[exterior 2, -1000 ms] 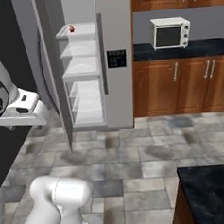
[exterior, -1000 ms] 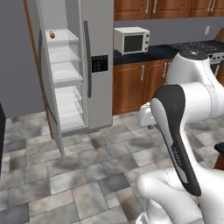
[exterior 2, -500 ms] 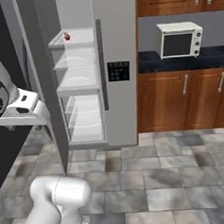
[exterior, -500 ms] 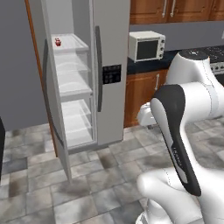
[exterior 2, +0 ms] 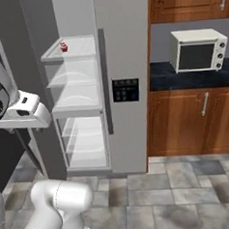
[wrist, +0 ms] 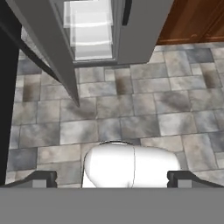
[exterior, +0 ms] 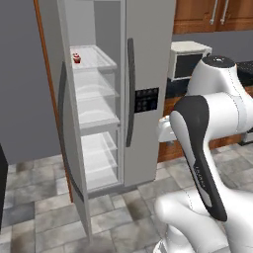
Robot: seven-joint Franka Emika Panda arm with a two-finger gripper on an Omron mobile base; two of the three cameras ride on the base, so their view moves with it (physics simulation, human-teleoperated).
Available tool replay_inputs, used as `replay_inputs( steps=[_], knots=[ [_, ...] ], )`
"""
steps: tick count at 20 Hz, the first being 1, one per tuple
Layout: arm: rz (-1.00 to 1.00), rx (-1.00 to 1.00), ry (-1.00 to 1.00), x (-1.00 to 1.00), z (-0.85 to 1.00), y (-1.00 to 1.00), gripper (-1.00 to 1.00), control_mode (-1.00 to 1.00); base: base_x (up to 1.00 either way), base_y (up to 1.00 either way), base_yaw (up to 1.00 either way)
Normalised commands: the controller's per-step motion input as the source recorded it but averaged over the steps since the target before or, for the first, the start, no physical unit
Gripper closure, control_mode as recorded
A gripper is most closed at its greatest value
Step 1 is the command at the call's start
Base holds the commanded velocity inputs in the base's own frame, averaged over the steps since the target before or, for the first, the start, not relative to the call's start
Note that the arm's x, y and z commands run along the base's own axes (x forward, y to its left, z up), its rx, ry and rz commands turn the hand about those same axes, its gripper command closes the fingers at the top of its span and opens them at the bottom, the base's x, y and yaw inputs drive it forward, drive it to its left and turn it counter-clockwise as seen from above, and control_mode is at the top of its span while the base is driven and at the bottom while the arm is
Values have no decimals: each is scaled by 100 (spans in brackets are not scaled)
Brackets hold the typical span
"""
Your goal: Take the cupcakes from the fridge and place them on the empty tray on the dining counter.
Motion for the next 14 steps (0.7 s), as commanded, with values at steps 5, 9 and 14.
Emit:
replay_inputs(
  steps=[5, 9, 14],
  knots=[
    [0, 0, 0, 0, 0, 0, -100, 100, 89, 0, 11],
    [0, 0, 0, 0, 0, 0, -100, 100, 68, 0, 12],
    [0, 0, 0, 0, 0, 0, -100, 100, 62, 0, 12]
  ],
)
